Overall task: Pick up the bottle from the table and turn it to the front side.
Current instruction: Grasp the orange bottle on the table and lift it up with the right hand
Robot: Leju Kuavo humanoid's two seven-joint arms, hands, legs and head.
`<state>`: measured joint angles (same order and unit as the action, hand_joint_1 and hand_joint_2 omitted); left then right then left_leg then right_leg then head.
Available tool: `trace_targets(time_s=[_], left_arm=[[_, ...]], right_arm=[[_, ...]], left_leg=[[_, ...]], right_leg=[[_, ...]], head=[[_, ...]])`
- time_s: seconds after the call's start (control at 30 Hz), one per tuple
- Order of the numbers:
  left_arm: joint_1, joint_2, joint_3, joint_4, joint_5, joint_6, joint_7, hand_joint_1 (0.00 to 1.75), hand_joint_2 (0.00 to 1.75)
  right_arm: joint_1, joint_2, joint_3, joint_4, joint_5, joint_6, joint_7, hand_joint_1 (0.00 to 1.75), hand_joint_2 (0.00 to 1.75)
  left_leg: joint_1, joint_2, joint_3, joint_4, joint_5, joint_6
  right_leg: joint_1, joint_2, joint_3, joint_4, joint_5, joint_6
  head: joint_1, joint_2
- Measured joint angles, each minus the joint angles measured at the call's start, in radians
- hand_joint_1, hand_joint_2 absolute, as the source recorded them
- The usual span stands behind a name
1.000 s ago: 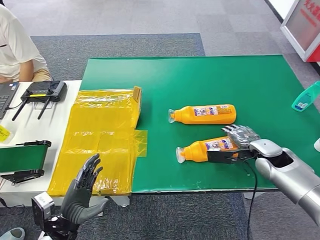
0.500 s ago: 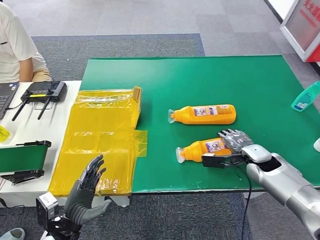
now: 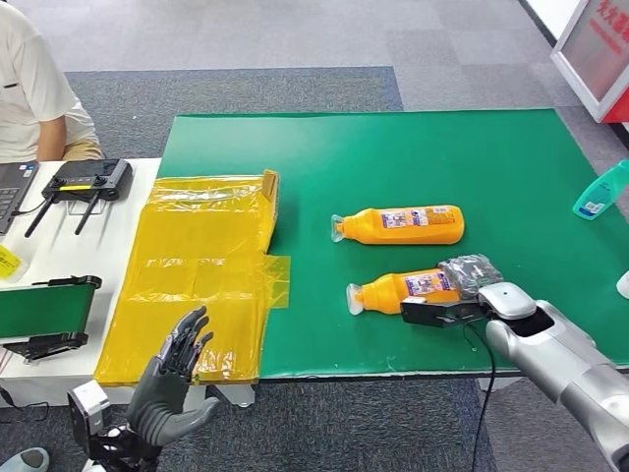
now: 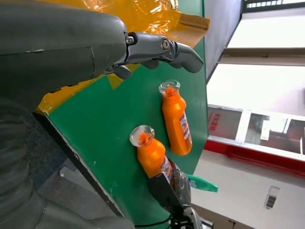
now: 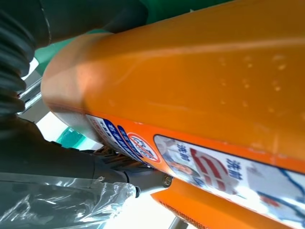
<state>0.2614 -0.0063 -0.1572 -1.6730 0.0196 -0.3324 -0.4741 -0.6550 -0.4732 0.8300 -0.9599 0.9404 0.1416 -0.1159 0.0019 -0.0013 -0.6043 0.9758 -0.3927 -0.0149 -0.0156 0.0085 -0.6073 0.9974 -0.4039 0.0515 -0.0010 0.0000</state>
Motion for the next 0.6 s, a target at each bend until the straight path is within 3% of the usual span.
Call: trace_targets(time_s=[0.43, 0.6], left_arm=[[0.000, 0.008, -0.010, 0.001, 0.010, -0.001, -0.001, 0.00, 1.75], [0.000, 0.011, -0.014, 0.003, 0.011, 0.000, -0.002, 0.00, 1.75]], right_arm=[[0.004, 0.010, -0.010, 0.012, 0.021, -0.014, -0.026, 1.75, 1.75], [0.091, 0.017, -0.092, -0.063, -0.205, -0.042, -0.152, 1.75, 1.75]], left_leg=[[0.000, 0.000, 0.000, 0.000, 0.000, 0.000], [0.000, 0.000, 0.001, 0.000, 0.000, 0.000]], right_leg=[[0.000, 0.000, 0.000, 0.000, 0.000, 0.000], [0.001, 0.000, 0.001, 0.000, 0.000, 0.000]], head=[[0.000, 0.000], [0.000, 0.000]])
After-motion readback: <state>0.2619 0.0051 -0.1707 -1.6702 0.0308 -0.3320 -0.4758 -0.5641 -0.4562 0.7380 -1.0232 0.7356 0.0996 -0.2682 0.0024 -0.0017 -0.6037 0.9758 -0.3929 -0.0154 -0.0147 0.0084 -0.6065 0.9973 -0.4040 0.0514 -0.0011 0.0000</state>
